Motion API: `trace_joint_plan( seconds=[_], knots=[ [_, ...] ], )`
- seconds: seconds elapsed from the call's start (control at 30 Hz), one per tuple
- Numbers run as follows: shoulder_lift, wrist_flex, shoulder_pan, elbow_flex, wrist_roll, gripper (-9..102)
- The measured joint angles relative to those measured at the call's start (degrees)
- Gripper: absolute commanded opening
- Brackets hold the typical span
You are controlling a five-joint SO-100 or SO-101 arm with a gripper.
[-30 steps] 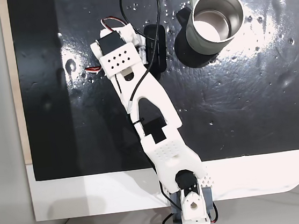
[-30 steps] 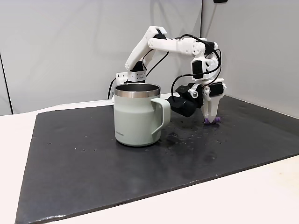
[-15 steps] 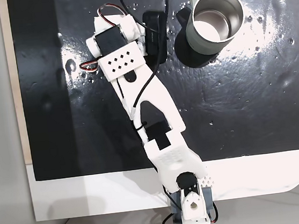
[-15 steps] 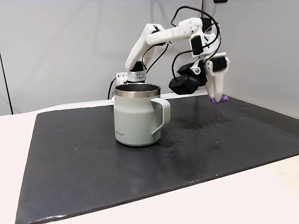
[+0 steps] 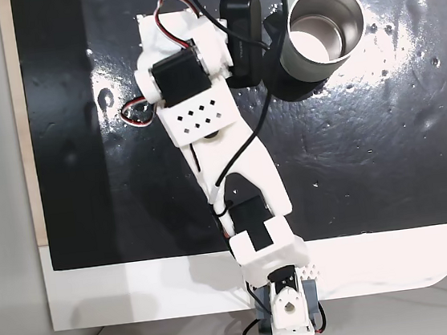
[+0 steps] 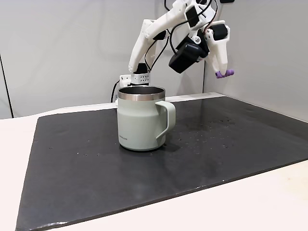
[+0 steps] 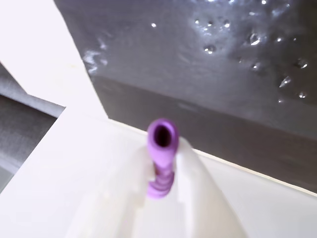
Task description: Grasp a pengrip and put it in the cup.
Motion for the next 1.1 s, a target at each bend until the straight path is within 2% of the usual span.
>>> trace_joint_plan(
  seconds=[0.43, 0.87, 1.1],
  knots=[
    [17.8, 2.4, 13.4, 10.1, -9.5, 0],
    [21.8, 6.0, 27.2, 11.7, -12.7, 0],
    [20.6, 6.0, 29.4, 10.6, -12.7, 0]
  ],
)
